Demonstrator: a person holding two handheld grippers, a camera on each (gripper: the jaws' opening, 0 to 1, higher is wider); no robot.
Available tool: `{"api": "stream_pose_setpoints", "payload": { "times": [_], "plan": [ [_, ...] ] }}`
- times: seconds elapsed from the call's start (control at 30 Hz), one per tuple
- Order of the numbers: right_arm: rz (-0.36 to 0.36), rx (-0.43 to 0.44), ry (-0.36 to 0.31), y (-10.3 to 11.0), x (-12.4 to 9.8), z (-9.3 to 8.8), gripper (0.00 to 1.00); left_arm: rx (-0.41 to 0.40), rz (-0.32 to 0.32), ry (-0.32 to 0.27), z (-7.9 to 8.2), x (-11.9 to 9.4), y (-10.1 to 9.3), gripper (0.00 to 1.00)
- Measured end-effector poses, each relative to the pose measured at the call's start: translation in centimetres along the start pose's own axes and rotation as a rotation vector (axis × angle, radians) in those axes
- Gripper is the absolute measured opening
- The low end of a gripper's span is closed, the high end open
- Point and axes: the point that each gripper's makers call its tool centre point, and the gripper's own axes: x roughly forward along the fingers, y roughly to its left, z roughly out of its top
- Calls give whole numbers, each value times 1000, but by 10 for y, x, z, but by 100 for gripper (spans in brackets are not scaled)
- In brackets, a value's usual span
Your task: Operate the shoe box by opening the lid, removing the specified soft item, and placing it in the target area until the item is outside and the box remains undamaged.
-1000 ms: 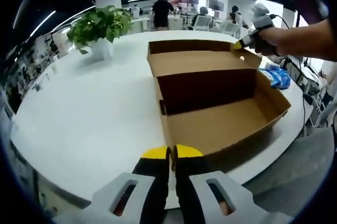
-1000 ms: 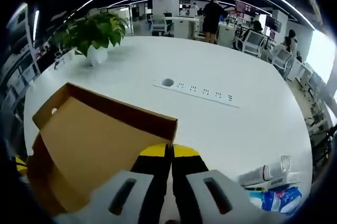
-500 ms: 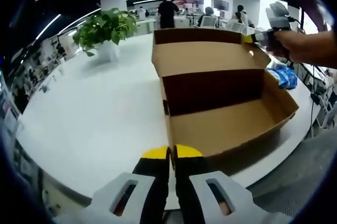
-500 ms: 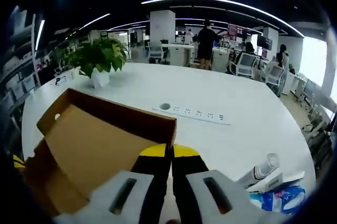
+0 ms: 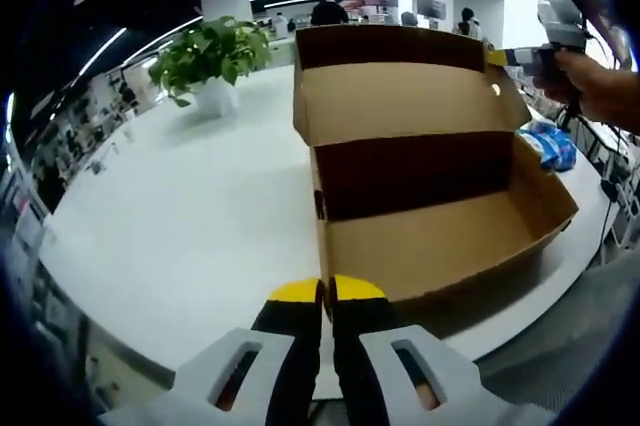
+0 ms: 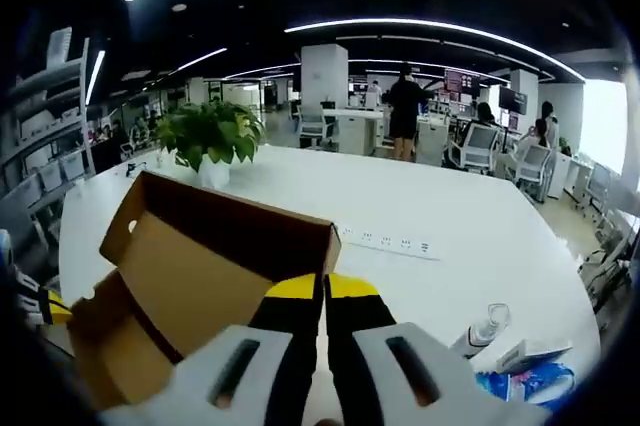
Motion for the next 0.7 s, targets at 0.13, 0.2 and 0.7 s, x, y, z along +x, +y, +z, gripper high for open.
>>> {"api": "stream_pose_setpoints", "payload": {
  "times": [0.13,0.2,0.7],
  "plan": [
    [15,-15,-17,4,-14,4,0,-1,7,-2,0,0,0,0],
    [21,-6,-26,8,-22,6,0,2,8,-2,0,0,0,0],
    [34,26,-48,33,-78,2,0,1,3,-5,0,0,0,0]
  ]
}}
